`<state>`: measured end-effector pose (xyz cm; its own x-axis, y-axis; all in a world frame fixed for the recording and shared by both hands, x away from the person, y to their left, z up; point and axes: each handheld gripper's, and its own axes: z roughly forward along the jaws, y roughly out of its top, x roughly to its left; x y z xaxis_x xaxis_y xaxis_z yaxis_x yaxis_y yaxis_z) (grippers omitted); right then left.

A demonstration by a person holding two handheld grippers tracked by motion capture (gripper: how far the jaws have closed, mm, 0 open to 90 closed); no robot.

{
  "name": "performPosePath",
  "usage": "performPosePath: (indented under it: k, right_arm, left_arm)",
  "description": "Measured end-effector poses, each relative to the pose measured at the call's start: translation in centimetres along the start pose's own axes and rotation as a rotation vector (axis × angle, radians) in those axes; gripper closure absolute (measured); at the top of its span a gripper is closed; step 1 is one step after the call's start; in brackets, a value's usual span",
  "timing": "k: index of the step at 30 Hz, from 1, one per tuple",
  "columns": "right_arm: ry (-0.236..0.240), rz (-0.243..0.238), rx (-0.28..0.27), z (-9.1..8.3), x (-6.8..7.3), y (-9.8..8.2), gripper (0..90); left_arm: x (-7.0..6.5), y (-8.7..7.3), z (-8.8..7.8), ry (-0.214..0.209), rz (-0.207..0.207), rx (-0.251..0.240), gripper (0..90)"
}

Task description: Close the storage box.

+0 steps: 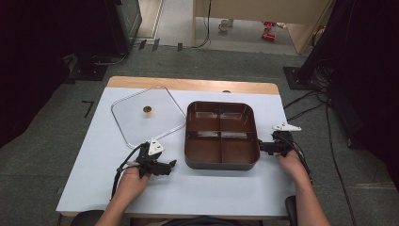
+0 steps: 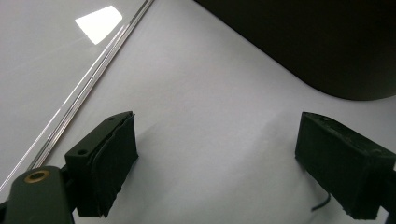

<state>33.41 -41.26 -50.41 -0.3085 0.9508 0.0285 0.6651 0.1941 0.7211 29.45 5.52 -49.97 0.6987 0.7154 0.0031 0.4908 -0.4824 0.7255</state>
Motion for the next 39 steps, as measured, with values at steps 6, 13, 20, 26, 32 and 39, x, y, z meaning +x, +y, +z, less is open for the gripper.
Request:
performPosePath:
  k: [6, 13, 20, 26, 32, 39]
  right_arm:
    - [0.000, -0.001, 0.000, 0.0, 0.0, 0.0, 10.3]
    - [-0.001, -0.001, -0.001, 0.0, 0.0, 0.0, 10.3]
    - [0.000, 0.000, -0.001, 0.0, 0.0, 0.0, 10.4]
    - [0.000, 0.000, -0.001, 0.0, 0.0, 0.0, 10.4]
    - [-0.001, -0.001, -0.001, 0.0, 0.0, 0.0, 10.3]
    - [0.000, 0.000, -0.001, 0.0, 0.0, 0.0, 10.3]
  left_arm:
    - [0.0, 0.0, 0.0, -0.002, -0.002, 0.000, 12.7]
    - [0.0, 0.0, 0.0, -0.001, -0.002, 0.000, 12.7]
    - [0.0, 0.0, 0.0, -0.001, -0.001, 0.000, 12.7]
    - [0.0, 0.0, 0.0, -0.001, -0.002, 0.001, 12.7]
    - [0.0, 0.3, 0.1, 0.001, -0.004, 0.022, 11.8]
    - [-0.3, 1.0, 0.0, -0.005, 0.008, 0.070, 18.2]
